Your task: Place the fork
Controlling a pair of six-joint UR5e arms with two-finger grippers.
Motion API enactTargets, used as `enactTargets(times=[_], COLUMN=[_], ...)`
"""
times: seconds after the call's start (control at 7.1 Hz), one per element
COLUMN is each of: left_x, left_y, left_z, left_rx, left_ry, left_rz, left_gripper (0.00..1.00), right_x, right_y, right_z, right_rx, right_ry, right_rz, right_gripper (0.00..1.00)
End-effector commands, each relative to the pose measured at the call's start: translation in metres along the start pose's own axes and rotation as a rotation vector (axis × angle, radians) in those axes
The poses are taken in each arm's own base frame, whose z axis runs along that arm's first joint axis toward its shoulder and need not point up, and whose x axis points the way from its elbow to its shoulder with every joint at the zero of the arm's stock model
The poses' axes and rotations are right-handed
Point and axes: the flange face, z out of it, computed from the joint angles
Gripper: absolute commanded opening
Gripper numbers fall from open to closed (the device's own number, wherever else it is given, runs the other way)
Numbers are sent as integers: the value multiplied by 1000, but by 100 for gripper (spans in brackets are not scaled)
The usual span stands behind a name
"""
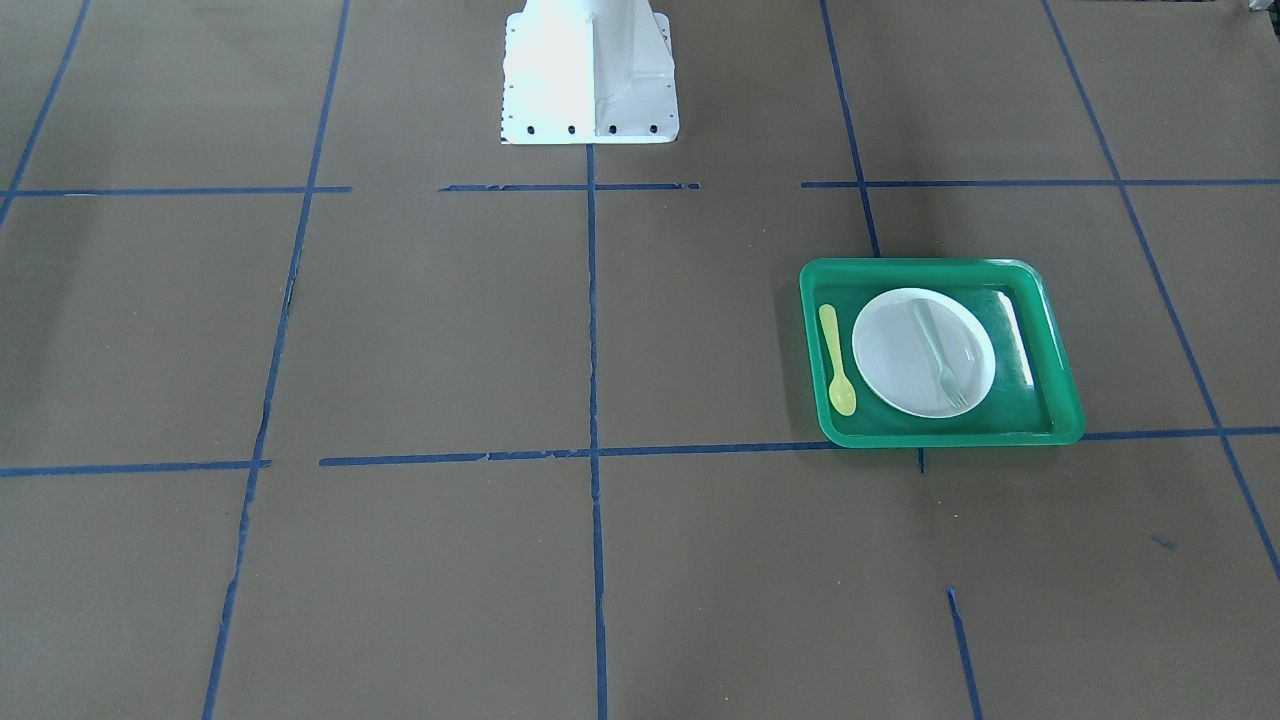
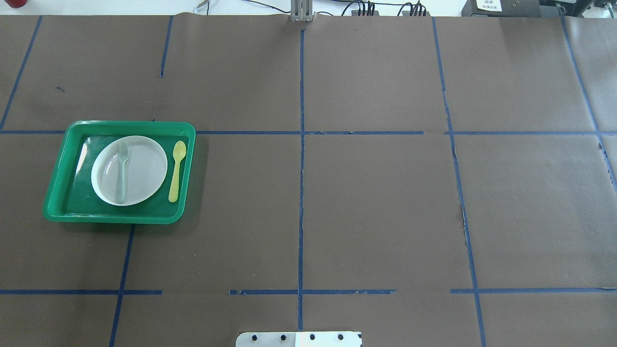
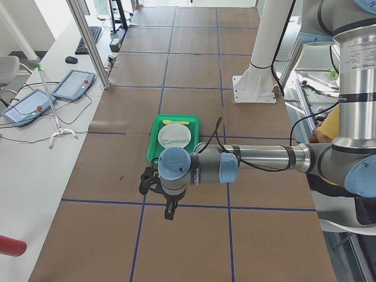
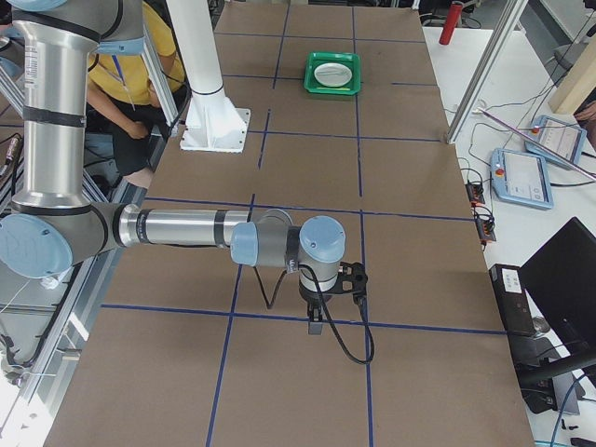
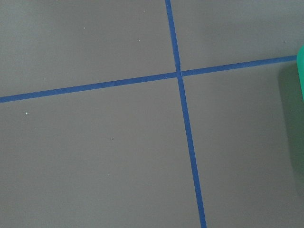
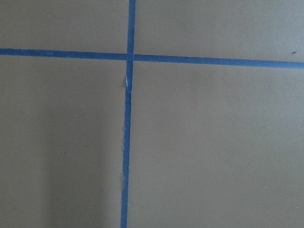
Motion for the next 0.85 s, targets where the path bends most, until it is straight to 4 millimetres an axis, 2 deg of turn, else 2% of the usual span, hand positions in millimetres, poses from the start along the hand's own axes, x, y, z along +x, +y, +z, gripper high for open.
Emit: enactTargets(times=[0.0,0.42,0.56,0.7], left_x=[0,-19,-8,47], left_y=[0,10,0,-26], left_z=[1,21,16,32], left_rx=[-6,24,82,110], left_ry=[-6,-4,5,37], left_rz=[-1,22,-18,-52], left_gripper=[100,100,100,100], right_x=[0,0,0,0], right_y=[0,0,0,0], right_z=[0,0,0,0], right_rx=[0,0,0,0], right_ry=[-1,-1,-1,-1], right_rz=[-2,-2,-2,-2], right_gripper=[100,100,100,100])
